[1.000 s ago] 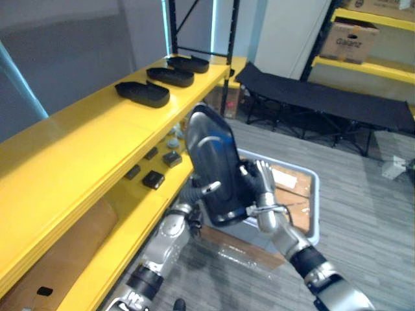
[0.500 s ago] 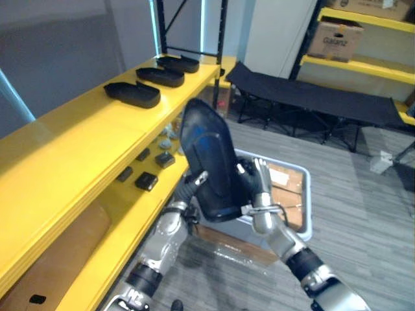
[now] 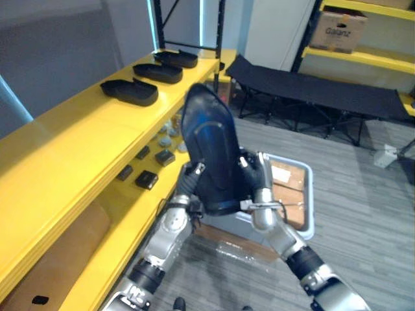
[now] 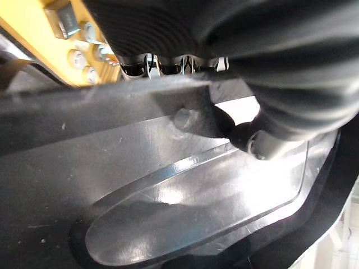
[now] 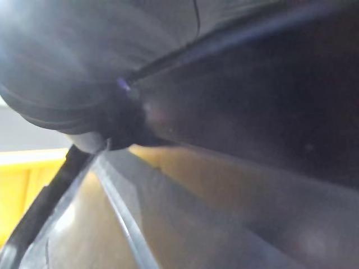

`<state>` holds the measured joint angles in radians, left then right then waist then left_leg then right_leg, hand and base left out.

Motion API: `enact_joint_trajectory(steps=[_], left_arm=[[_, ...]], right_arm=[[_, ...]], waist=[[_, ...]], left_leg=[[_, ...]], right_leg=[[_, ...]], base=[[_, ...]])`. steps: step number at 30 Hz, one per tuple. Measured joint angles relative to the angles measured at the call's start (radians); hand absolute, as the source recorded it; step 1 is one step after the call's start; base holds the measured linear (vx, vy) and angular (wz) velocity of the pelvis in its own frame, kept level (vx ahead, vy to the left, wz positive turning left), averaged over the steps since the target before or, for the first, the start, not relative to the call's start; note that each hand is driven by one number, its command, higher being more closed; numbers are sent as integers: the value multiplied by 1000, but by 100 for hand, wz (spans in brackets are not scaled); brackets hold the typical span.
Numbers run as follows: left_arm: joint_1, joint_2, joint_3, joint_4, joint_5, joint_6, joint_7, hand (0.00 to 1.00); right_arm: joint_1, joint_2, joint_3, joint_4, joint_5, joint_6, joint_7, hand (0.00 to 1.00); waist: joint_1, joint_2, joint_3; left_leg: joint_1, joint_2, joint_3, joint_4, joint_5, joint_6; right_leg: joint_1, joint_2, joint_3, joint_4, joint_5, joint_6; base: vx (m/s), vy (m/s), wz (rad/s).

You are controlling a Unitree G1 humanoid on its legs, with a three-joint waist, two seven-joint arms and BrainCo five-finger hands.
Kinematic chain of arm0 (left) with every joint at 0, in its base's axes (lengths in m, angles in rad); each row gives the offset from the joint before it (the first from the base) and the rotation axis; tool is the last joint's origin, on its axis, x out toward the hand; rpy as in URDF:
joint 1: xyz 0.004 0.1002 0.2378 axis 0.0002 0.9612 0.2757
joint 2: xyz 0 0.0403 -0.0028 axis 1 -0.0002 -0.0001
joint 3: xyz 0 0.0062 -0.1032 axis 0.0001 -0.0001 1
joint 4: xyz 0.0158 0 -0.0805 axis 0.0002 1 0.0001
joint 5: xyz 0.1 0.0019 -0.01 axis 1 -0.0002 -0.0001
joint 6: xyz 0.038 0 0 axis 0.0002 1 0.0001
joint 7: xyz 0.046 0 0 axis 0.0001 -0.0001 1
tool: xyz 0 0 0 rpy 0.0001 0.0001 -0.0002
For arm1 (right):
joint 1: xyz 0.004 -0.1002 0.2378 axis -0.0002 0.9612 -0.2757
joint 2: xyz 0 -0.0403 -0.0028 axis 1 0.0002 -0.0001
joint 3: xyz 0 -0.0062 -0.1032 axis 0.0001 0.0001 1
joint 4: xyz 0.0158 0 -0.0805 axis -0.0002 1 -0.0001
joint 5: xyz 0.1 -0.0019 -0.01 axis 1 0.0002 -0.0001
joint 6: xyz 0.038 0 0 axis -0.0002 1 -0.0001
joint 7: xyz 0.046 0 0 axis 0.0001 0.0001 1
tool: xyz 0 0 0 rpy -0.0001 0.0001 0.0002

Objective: Walk over and take plastic housings, then place them on the shelf

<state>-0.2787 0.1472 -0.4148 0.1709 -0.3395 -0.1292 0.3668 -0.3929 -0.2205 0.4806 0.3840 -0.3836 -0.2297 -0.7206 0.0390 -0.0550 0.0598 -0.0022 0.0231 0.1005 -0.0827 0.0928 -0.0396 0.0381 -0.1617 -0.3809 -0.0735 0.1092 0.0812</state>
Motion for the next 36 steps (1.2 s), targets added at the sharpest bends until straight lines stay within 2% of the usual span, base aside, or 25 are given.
enact_joint_trajectory(steps=[3,4,8,13,18,20,21,23,24,26,29,34,36], left_arm=[[0,0,0,-23,34,0,26,100],[0,1,1,-25,38,0,36,100],[2,1,3,-25,51,0,49,100],[4,1,11,-25,95,0,66,100],[9,-3,16,-35,197,0,119,100],[22,-12,36,-56,265,0,145,100],[30,-17,46,-64,281,0,152,100],[51,-31,84,-76,356,0,202,100],[55,-36,98,-76,373,1,217,100],[68,-36,154,-72,486,2,294,100],[74,-23,195,-70,576,8,373,100],[85,-7,219,-19,621,43,421,100],[94,3,232,37,624,54,439,100]], right_arm=[[2,-1,8,0,23,-32,9,0],[3,-1,8,0,51,-39,32,0],[21,2,12,1,128,-52,107,0],[43,17,12,14,155,-52,117,0],[73,36,8,28,215,-50,162,0],[84,37,6,40,270,-53,225,0],[90,37,1,41,295,-60,250,0],[129,34,-36,46,408,-102,377,0],[140,33,-48,47,421,-111,396,0],[167,23,-101,47,461,-147,439,0],[178,5,-156,45,523,-194,460,0],[221,4,-235,-21,559,-228,457,0],[229,5,-275,-26,555,-235,447,0]], waist=[[0,3,6],[0,3,7],[0,1,9],[1,0,11],[1,-1,11],[1,-1,11],[1,-1,11],[2,-1,12],[2,-1,12],[1,-1,20],[0,-2,32],[-3,-2,31],[-13,-2,32]], left_leg=[[0,2,0,0,-3,-1],[0,2,0,0,-3,-1],[1,2,-2,0,-4,-1],[3,1,-4,0,-6,-2],[5,1,-4,0,-7,-2],[6,2,-2,0,-7,-3],[7,2,-1,0,-7,-3],[9,2,-1,0,-8,-3],[10,2,-1,0,-8,-3],[17,3,3,-1,-8,-3],[19,4,12,-5,-11,-4],[20,5,26,-4,-13,-4],[22,5,44,-4,-13,-5]], right_leg=[[1,2,0,-3,0,0],[1,3,0,-3,0,0],[4,2,-1,-3,1,3],[8,2,-1,-3,1,3],[9,2,-1,-2,-3,3],[9,2,-1,-2,-5,3],[9,2,0,-2,-5,3],[12,3,0,-2,-5,3],[13,3,0,-2,-5,3],[16,3,4,-1,-7,1],[12,3,15,3,-10,-2],[0,3,32,8,-8,1],[-2,6,42,7,-5,5]], base=[[0,0,0],[0,0,0],[5,0,1],[9,0,2],[0,0,0],[0,0,0],[0,0,0],[0,0,0],[0,0,0],[-12,0,-5],[-32,5,-8],[0,6,-10],[10,0,-12]])
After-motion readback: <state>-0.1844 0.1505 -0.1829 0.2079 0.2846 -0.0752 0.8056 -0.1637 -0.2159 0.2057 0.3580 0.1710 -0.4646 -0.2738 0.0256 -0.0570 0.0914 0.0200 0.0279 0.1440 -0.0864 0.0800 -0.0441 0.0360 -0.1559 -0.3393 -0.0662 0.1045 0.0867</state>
